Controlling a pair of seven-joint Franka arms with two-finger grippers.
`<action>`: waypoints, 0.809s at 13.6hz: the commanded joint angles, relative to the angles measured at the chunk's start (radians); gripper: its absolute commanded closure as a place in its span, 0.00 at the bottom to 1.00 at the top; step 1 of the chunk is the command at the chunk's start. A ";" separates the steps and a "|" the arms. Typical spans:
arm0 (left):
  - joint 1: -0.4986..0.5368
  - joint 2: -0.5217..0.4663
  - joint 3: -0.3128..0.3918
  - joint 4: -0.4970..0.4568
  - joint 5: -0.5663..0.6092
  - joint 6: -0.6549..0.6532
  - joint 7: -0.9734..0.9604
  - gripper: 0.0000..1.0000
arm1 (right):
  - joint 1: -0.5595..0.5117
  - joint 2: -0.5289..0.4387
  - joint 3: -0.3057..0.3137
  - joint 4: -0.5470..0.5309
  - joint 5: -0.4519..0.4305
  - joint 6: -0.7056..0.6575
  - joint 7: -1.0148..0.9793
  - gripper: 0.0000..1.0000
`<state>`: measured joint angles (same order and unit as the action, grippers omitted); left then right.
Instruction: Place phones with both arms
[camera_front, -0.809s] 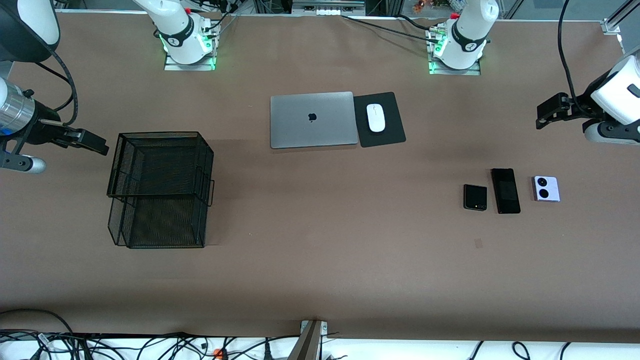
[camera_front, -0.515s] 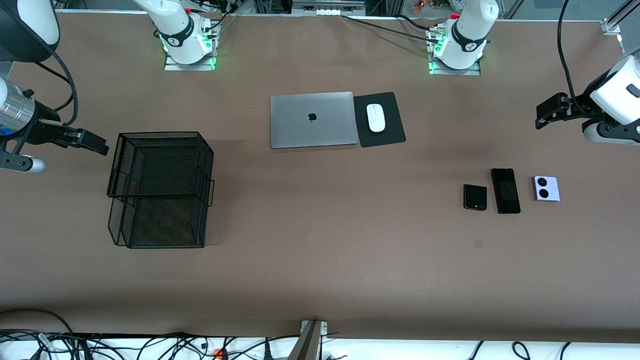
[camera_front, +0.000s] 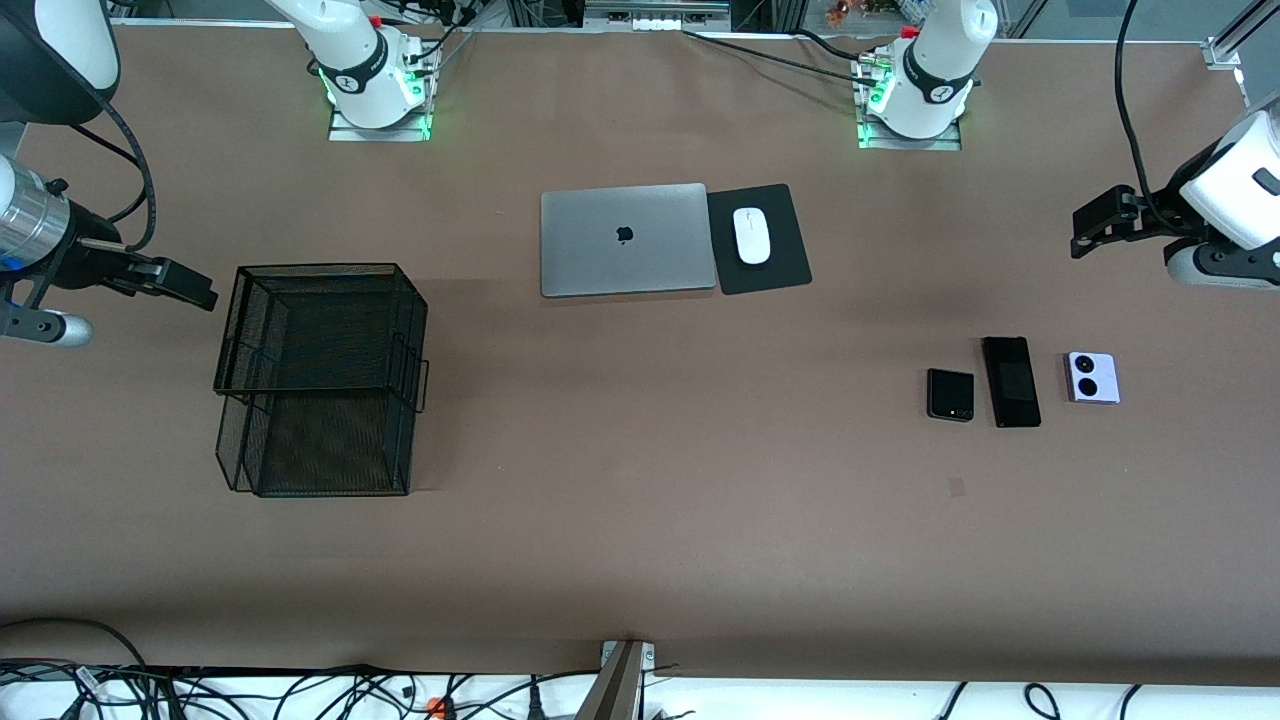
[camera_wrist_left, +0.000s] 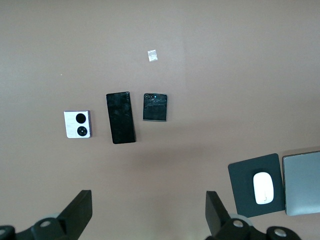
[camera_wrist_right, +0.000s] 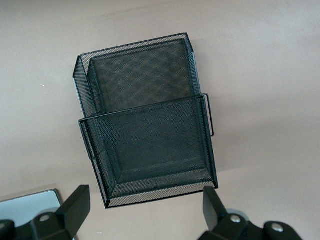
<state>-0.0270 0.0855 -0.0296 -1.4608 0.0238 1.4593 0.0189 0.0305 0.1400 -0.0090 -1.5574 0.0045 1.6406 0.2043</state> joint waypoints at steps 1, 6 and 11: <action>0.001 -0.001 0.002 -0.007 -0.033 -0.010 0.007 0.00 | -0.003 -0.002 0.003 0.008 0.002 -0.008 -0.006 0.00; 0.015 0.030 0.005 -0.023 -0.058 -0.077 0.018 0.00 | -0.003 -0.002 0.003 0.008 0.002 -0.008 -0.006 0.00; 0.015 0.111 0.005 -0.137 -0.030 0.122 0.047 0.00 | -0.003 -0.002 0.003 0.008 0.003 -0.008 -0.005 0.00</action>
<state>-0.0190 0.1729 -0.0254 -1.5368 -0.0048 1.4890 0.0246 0.0305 0.1400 -0.0090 -1.5574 0.0045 1.6406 0.2043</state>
